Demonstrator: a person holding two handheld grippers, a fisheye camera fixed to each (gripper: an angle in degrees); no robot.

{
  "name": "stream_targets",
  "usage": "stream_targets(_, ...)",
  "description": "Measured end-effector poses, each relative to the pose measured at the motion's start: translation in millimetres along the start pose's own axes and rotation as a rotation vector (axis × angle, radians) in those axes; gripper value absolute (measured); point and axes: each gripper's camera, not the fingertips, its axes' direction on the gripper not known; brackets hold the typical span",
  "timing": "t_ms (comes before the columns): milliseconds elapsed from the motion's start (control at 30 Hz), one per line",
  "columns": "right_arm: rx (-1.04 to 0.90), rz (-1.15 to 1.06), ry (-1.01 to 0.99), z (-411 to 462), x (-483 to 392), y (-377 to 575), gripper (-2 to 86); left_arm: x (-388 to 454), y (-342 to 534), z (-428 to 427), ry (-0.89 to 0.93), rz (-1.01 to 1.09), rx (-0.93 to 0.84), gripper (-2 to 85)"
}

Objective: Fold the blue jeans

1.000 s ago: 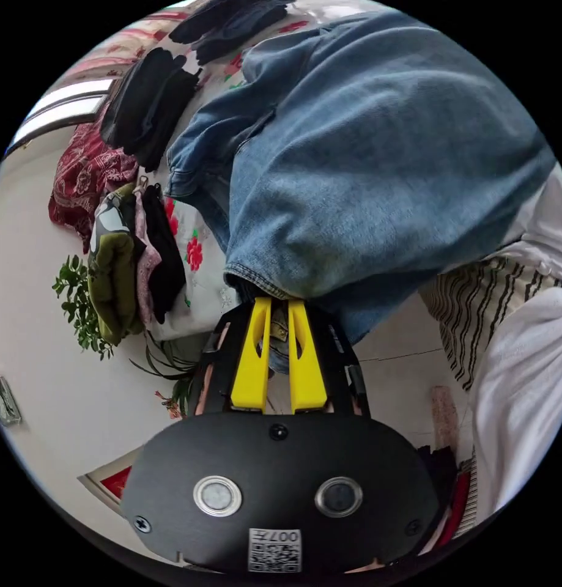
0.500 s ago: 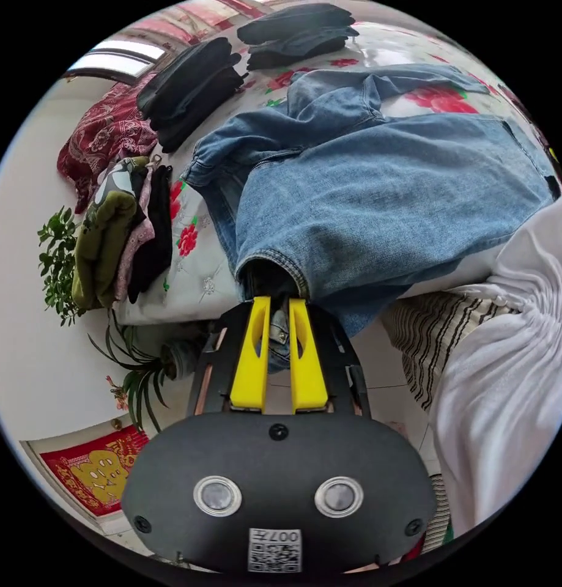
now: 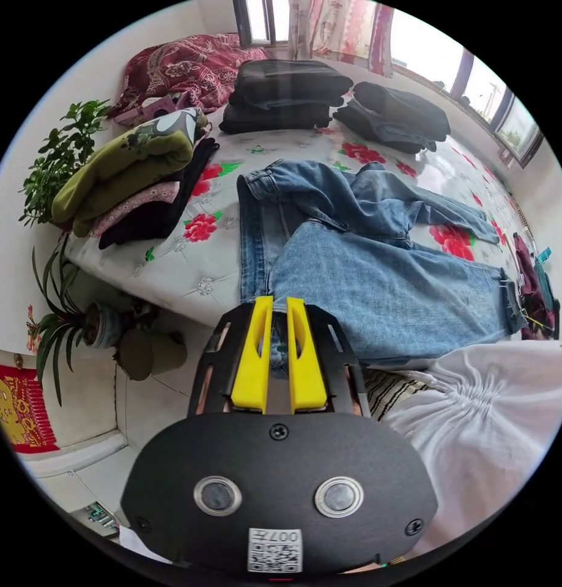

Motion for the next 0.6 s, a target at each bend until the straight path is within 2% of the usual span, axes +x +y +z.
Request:
stream_targets(67, 0.053, 0.248, 0.016, -22, 56, 2, 2.4, 0, -15, 2, -0.008, 0.005, 0.003, 4.8)
stream_targets(167, 0.151, 0.374, 0.098, -48, 79, 0, 3.8, -1, -49, 3, -0.011, 0.014, 0.019, 5.0)
stream_targets(233, 0.210, 0.342, 0.086, -59, 69, -13, 4.4, -1, -83, 1, -0.023, 0.037, 0.043, 5.5)
stream_targets(367, 0.229, 0.174, -0.114, -56, 26, -76, 6.0, 4, -148, 1, -0.030, 0.081, 0.066, 7.1)
stream_targets(600, 0.183, 0.009, -0.186, -31, -32, -202, 7.5, 30, -283, 41, -0.149, 0.215, -0.020, 8.7)
